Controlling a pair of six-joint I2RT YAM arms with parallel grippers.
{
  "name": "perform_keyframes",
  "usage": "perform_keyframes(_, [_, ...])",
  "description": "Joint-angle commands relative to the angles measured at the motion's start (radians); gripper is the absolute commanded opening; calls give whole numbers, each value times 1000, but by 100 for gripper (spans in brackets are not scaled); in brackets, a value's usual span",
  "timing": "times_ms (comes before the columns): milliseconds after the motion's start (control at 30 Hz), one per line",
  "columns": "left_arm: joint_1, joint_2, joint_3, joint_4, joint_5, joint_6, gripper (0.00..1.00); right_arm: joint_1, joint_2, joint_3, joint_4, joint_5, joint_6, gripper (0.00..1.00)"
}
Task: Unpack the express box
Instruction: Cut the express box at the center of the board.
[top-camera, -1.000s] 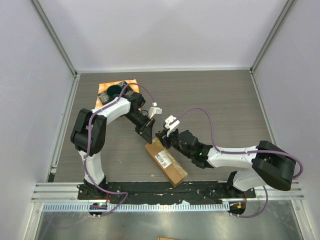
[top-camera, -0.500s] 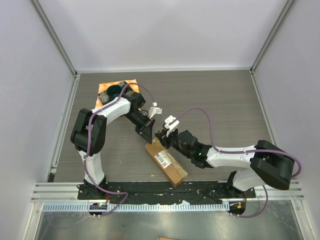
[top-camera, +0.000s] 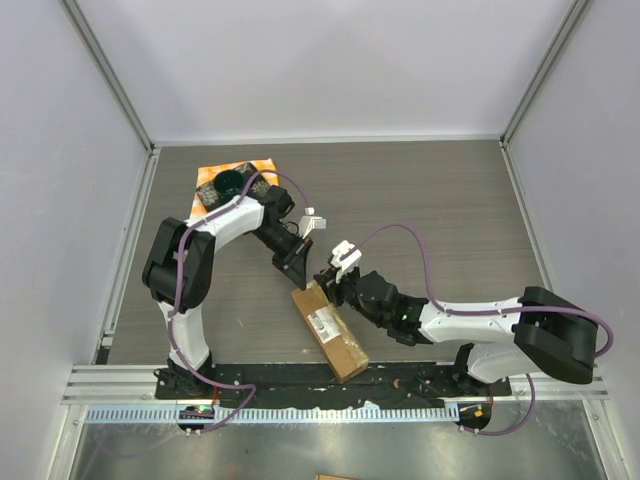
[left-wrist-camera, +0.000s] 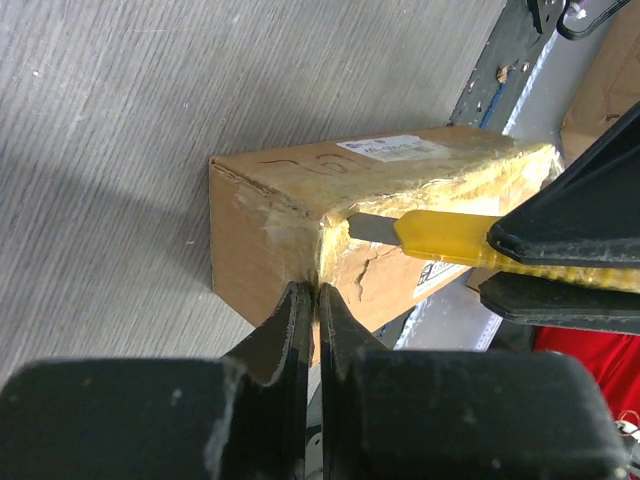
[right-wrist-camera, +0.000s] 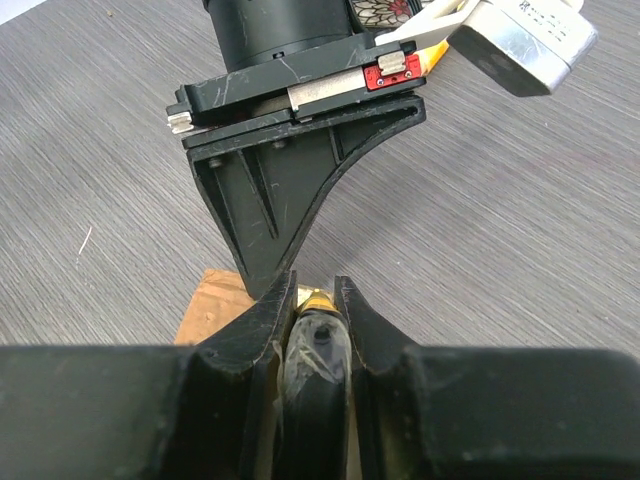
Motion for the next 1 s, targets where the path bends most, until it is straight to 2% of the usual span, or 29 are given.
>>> perform_keyframes(0, [0,30,-28,112,-133,-22,0,51,-12,-49,-191,15,55,1])
perform_keyframes(600, [29,-1,-67,233,-268,-154,0,214,-47,-26,-342,222,159,1])
perform_keyframes(967, [52,19,-54,221,-281,-149,0,245,-116,-35,-410,222,199,1])
